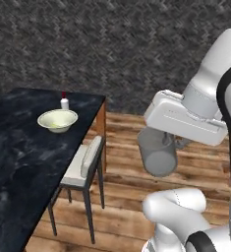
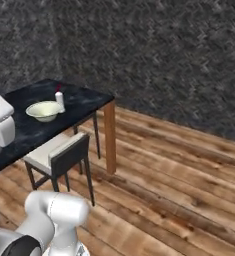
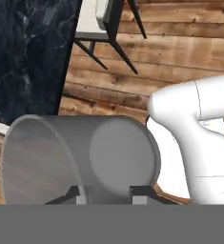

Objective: There is a bowl on the dining counter. Grab a lemon wedge from the fridge and place it in the bowl. Then get the liquor bottle and glass cup from the cabinet and place them next to the bowl.

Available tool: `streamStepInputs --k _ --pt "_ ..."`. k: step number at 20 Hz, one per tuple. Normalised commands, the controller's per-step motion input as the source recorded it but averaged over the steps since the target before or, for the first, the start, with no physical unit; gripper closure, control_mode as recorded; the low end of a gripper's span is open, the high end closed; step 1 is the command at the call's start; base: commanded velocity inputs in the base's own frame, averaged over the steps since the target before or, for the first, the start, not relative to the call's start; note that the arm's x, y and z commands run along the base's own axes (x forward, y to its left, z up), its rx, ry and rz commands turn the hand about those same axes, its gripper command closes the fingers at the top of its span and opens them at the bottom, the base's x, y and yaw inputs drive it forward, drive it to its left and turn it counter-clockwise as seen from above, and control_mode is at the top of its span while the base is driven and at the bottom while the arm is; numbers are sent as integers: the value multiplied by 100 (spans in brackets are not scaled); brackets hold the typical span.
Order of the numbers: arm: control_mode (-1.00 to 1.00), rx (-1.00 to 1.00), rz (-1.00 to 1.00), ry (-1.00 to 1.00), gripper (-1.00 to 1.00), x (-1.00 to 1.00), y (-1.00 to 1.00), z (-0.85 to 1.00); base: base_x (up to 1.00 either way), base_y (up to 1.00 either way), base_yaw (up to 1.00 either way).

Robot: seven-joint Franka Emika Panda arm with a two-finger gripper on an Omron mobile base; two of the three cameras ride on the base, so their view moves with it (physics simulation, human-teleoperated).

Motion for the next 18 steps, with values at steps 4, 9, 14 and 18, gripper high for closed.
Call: streamStepInputs --k 4,9,14,18 --pt "100 0 0 0 100 0 0 0 93 -32 64" --pt "100 0 0 0 100 0 0 0 82 -32 67" --pt "100 0 0 0 100 0 0 0 53 -58 64" --pt "100 0 0 0 100 0 0 0 44 -54 60"
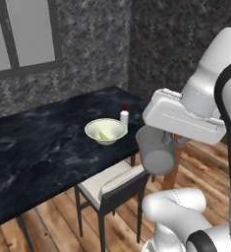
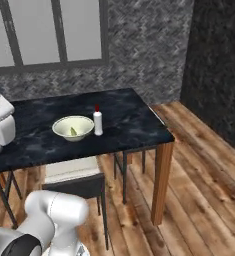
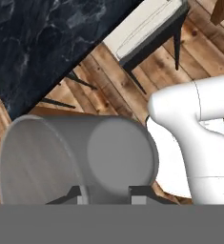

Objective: There is a bowl on the dining counter. Grab a lemon wedge from the fridge and place it in the bowl. Then get the liquor bottle and glass cup from the cabinet and place them next to the bowl.

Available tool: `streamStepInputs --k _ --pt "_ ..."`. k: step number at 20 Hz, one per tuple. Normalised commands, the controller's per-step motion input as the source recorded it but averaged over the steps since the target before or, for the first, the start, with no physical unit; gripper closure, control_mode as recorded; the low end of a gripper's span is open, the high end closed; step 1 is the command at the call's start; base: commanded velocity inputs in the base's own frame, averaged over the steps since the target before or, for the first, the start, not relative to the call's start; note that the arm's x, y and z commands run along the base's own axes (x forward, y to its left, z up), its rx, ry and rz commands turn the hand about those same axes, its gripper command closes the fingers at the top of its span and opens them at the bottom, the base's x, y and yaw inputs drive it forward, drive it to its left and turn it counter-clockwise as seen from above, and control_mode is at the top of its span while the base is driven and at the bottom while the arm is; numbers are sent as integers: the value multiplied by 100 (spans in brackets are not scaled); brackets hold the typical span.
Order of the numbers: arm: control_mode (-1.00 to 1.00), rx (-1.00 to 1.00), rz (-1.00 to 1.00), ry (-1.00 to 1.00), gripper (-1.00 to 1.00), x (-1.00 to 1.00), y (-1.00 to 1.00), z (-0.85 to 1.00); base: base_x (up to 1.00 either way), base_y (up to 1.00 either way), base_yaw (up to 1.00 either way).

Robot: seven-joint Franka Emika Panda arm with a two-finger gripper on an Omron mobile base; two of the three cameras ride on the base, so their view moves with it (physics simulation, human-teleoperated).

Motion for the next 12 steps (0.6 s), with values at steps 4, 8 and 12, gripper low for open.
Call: streamStepInputs --k 4,8,12 --pt "100 0 0 0 100 0 0 0 59 -42 55" --pt "100 0 0 0 100 0 0 0 61 -44 49" --pt "100 0 0 0 100 0 0 0 62 -33 39"
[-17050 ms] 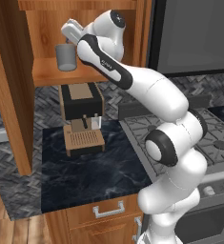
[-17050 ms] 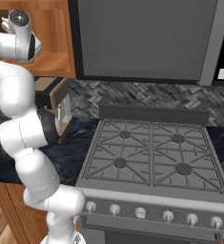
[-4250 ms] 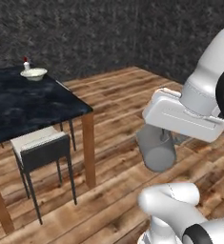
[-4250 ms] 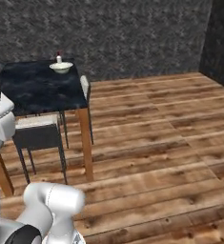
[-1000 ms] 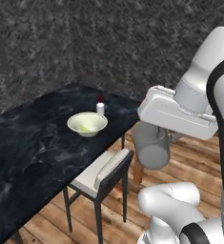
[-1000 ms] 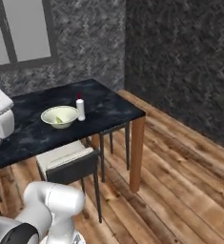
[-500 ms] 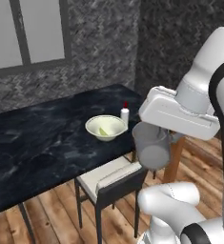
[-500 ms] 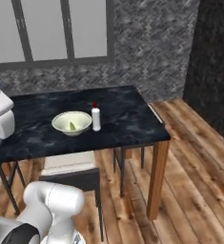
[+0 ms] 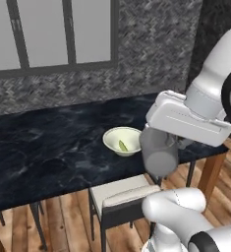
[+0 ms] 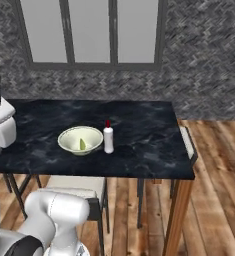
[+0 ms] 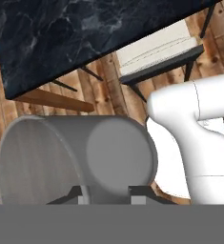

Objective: There is a bowl on the dining counter. Grab a lemon wedge from the fridge and place it in the bowl. Then get the liquor bottle and glass cup from the cabinet and place them next to the bowl.

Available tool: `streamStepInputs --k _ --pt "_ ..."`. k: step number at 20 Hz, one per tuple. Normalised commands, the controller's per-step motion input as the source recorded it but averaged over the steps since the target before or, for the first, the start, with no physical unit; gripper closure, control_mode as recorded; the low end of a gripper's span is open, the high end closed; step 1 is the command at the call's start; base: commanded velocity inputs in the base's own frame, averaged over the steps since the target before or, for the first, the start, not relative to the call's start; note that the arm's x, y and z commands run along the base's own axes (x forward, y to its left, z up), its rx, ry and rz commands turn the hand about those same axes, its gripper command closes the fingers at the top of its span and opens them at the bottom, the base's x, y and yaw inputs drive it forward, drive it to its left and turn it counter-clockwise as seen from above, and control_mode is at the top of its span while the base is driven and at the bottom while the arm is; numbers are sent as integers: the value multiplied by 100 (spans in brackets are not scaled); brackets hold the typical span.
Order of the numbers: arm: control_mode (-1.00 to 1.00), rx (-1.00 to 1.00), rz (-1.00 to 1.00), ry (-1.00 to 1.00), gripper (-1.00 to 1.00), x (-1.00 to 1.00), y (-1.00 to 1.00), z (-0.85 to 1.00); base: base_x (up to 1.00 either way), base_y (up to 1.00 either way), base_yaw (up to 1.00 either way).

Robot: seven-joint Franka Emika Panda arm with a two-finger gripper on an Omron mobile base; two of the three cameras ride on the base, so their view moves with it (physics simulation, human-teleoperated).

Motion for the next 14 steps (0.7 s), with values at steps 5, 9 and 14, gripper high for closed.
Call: streamStepInputs --k 5,9,14 --pt "100 0 0 0 100 0 0 0 74 -6 20" --pt "-100 0 2 1 100 41 3 0 0 0 0" --pt "-100 0 -11 0 100 25 37 0 0 0 0"
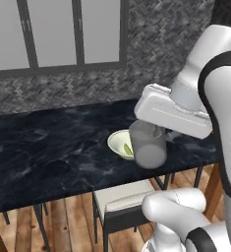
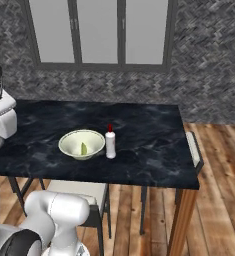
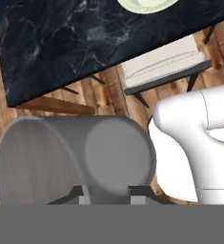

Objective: There is a bowl on the dining counter. Grab a lemon wedge from the fridge and place it in the bowl. Then get the liquor bottle and glass cup from the cabinet and place them next to the bowl.

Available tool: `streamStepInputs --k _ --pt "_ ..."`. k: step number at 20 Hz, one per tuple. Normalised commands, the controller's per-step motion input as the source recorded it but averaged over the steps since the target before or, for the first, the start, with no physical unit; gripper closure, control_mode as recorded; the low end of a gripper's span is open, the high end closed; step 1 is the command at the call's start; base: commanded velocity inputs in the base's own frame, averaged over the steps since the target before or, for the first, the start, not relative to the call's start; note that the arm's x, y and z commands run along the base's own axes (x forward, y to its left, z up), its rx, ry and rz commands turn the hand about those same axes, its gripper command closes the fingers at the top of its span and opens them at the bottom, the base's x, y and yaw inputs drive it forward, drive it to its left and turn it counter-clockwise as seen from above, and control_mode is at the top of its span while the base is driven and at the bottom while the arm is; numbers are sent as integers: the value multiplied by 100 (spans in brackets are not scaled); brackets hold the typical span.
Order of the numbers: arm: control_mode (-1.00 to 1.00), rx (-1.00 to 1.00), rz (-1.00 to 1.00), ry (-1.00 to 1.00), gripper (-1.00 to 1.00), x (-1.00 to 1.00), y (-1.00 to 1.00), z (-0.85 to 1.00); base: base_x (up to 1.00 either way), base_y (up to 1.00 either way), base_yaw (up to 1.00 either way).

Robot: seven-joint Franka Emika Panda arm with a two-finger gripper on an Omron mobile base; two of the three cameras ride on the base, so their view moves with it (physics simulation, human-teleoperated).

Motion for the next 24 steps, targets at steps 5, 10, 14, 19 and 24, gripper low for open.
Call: streamStepInputs --k 5,10,14,19,24 --pt "-100 -2 -27 0 100 40 60 -8 0 0 0" --pt "-100 0 -34 0 100 57 41 -21 0 0 0" --pt "-100 0 -34 0 100 67 13 -33 0 0 0" --pt "-100 0 -31 0 100 58 8 -47 0 0 0" --pt "-100 3 -27 0 100 23 23 -52 0 0 0"
